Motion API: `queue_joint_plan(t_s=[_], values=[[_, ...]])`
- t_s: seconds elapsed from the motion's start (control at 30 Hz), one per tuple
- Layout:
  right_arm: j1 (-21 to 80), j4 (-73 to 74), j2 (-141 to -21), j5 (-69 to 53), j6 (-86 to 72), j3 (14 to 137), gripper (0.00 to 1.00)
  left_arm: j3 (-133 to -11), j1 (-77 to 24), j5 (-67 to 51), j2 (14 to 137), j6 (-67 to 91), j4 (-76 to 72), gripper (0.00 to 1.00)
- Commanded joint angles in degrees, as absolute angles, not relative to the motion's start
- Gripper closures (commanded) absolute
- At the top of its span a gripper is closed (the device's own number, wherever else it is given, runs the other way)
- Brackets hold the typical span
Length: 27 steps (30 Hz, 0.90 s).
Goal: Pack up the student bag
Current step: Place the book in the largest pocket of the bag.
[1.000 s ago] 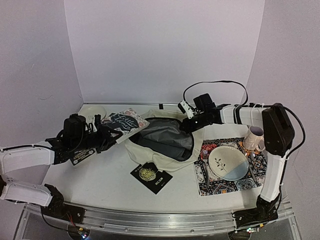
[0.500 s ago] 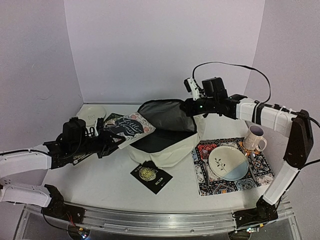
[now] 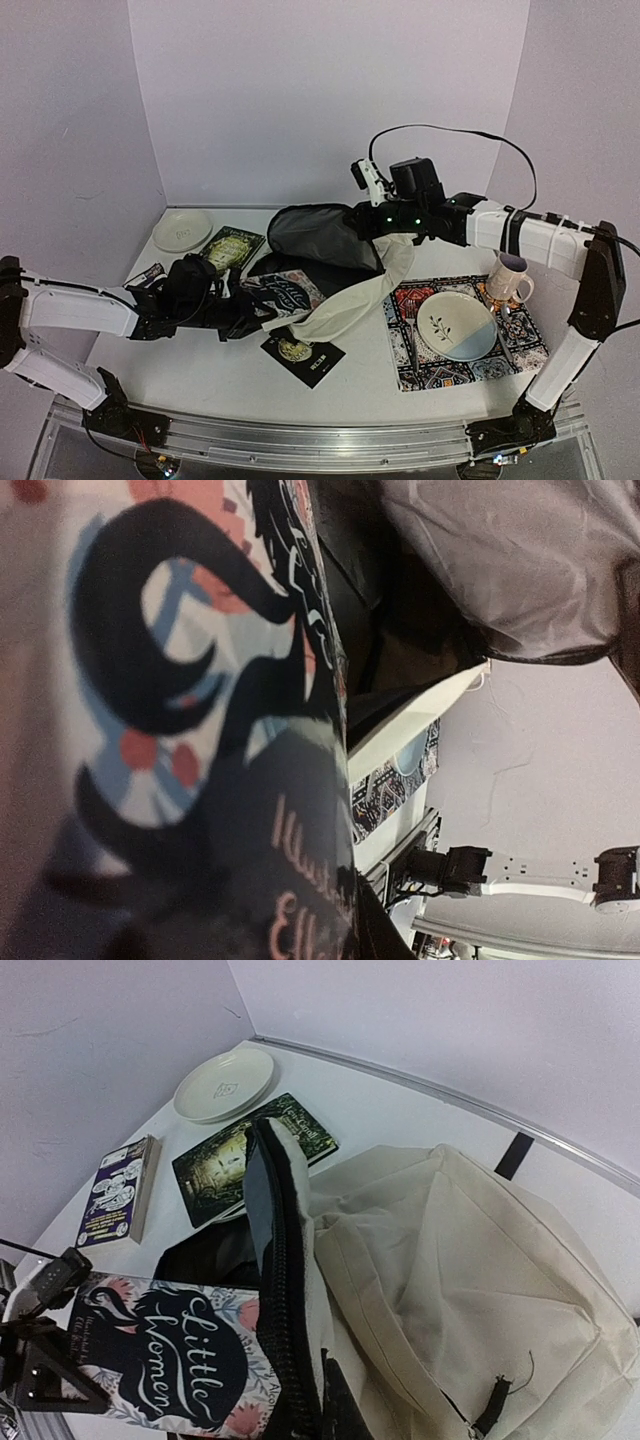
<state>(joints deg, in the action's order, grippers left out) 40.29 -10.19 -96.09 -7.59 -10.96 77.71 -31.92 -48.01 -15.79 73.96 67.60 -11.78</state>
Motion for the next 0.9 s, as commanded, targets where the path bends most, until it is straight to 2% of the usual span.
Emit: queue_joint_plan(t_s=[0.0, 0.13, 0.5, 0.87], values=[[41.8, -15.3, -94.1, -7.7, -10.6, 78.6, 1.0, -36.4, -48.1, -11.2, 75.1, 68.4, -23.7, 1.0], [43.1, -15.6, -94.4, -9.1, -9.4, 78.5, 1.0, -37.7, -48.0, -8.6, 76.7, 69.4, -27.0, 1.0], [45.8, -17.0, -94.5, -11.7, -6.7, 78.2, 1.0, -46.6, -48.0, -11.6, 89.7, 70.4, -31.3, 1.0], [46.4, -19.2, -94.7, -14.7, -4.7, 78.5, 1.0, -45.5, -48.0, -11.3, 93.8, 73.4, -32.9, 1.0]])
